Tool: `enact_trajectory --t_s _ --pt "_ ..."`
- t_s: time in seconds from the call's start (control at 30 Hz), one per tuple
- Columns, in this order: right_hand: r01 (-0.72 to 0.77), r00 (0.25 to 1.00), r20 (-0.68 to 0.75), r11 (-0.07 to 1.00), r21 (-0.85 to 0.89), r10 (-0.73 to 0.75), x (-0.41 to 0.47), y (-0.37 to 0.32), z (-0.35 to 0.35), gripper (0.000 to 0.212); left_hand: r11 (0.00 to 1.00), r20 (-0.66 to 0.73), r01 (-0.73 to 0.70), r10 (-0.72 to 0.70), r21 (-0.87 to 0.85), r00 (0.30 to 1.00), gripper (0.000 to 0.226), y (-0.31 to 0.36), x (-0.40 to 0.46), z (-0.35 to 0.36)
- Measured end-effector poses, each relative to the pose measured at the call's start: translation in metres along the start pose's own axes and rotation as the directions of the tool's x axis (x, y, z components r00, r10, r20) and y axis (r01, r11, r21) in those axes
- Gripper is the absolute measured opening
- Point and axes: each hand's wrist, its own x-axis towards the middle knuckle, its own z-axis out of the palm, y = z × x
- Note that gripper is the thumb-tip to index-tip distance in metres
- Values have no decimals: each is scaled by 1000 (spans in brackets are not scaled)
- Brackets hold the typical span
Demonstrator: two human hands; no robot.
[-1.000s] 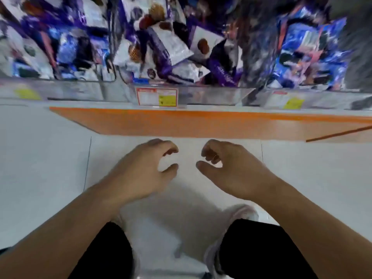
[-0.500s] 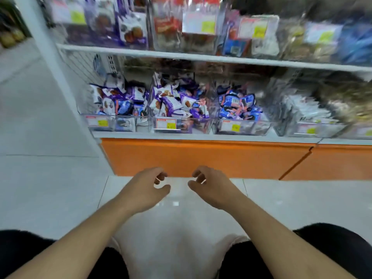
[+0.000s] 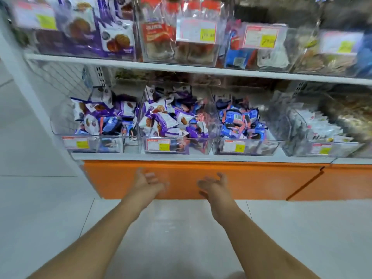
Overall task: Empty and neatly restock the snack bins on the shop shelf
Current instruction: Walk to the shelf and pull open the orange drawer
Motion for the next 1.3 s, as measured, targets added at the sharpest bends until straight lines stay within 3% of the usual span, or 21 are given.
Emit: enact_trajectory --t_s 0.13,0.27,0.5,0.83,0.93,1.0,1.07,1.13,1.23,1.3 --pt "-14 1000 3 973 230 14 49 5 9 92 984 -12 14 -17 -180 1000 110 -11 46 8" --pt "-31 999 34 911 412 19 76 7 11 84 926 -50 -1 -19 -377 999 92 -14 65 13" --pt "-82 994 105 842 533 31 75 13 8 77 800 -2 60 -77 -597 997 91 -10 64 9" --pt "-122 992 81 889 442 96 5 33 -13 71 915 -32 84 -105 -394 994 108 -39 -10 2" --pt "-145 989 68 903 404 129 -23 43 -24 71 937 -21 129 -144 -326 989 102 -47 -45 -6" --pt "-156 988 56 942 298 146 -44 48 -26 62 974 -17 155 -160 -164 987 82 -52 -70 -6" --pt "-112 992 59 993 30 110 -66 46 -24 42 990 15 131 -132 51 991 51 -52 -91 -2" --pt "81 993 106 964 -253 -55 -82 42 -23 31 978 28 -3 -3 208 1000 33 -47 -104 2" --pt "417 904 213 661 -624 -370 -88 33 -31 34 880 86 -292 281 374 956 28 -38 -106 -5" --pt "426 895 276 490 -760 -350 -88 30 -40 41 706 184 -378 338 598 923 33 -37 -102 -17"
